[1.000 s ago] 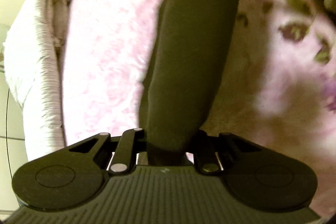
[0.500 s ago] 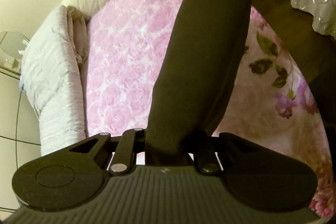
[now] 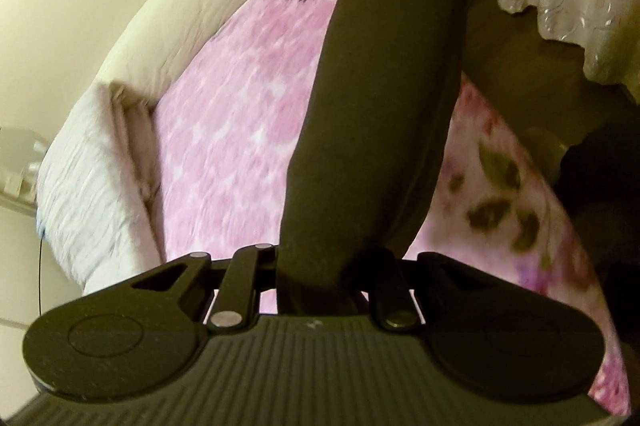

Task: Fold clothes

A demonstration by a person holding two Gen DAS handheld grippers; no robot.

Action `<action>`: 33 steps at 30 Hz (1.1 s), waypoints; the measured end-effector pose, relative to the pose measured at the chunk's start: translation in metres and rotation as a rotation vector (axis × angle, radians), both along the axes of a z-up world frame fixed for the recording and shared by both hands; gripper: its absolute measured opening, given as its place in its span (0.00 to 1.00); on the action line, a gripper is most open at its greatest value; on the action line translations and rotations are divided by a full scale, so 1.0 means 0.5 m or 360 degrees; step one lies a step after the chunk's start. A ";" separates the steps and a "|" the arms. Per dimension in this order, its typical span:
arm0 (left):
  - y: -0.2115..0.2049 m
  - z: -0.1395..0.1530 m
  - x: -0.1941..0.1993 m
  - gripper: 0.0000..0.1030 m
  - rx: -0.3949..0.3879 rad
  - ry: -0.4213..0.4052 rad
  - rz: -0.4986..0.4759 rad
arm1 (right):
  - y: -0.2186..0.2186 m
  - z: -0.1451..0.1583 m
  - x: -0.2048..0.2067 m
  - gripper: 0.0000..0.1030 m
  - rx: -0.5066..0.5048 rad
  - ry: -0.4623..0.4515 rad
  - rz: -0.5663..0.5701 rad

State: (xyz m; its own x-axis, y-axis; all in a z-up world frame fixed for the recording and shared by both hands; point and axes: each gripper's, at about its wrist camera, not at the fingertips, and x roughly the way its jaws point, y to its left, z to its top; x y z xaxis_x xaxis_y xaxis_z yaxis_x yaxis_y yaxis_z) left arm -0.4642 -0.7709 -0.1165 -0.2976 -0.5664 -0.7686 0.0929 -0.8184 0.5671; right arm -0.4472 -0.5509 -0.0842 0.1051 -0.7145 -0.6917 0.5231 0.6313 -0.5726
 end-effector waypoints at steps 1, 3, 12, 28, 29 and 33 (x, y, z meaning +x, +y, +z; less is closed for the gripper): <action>-0.002 -0.004 -0.033 0.14 0.0008 -0.0001 -0.0024 | -0.009 -0.002 -0.032 0.17 0.0006 -0.0003 -0.0026; -0.008 -0.012 -0.113 0.14 0.0026 -0.0013 -0.0076 | -0.028 -0.005 -0.095 0.17 0.0018 -0.0008 -0.0078; -0.064 -0.033 -0.408 0.14 0.0111 0.0005 -0.0131 | -0.170 -0.021 -0.395 0.17 0.0121 -0.0006 -0.0229; -0.331 -0.020 -0.576 0.14 0.0086 0.0122 -0.0141 | -0.462 -0.013 -0.576 0.17 0.0109 0.0097 -0.0261; -0.349 -0.021 -0.587 0.14 0.0091 0.0117 -0.0137 | -0.484 -0.016 -0.586 0.17 0.0113 0.0093 -0.0256; -0.447 -0.041 -0.656 0.14 0.0099 0.0091 -0.0056 | -0.577 -0.033 -0.628 0.17 0.0136 0.0080 -0.0218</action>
State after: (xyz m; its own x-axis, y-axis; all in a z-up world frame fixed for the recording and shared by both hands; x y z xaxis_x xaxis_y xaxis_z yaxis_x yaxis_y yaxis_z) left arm -0.7924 -0.9943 -0.1369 -0.3611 -0.5066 -0.7829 0.0941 -0.8551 0.5099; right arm -0.7614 -0.8393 -0.1008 -0.0256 -0.6580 -0.7525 0.5797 0.6035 -0.5474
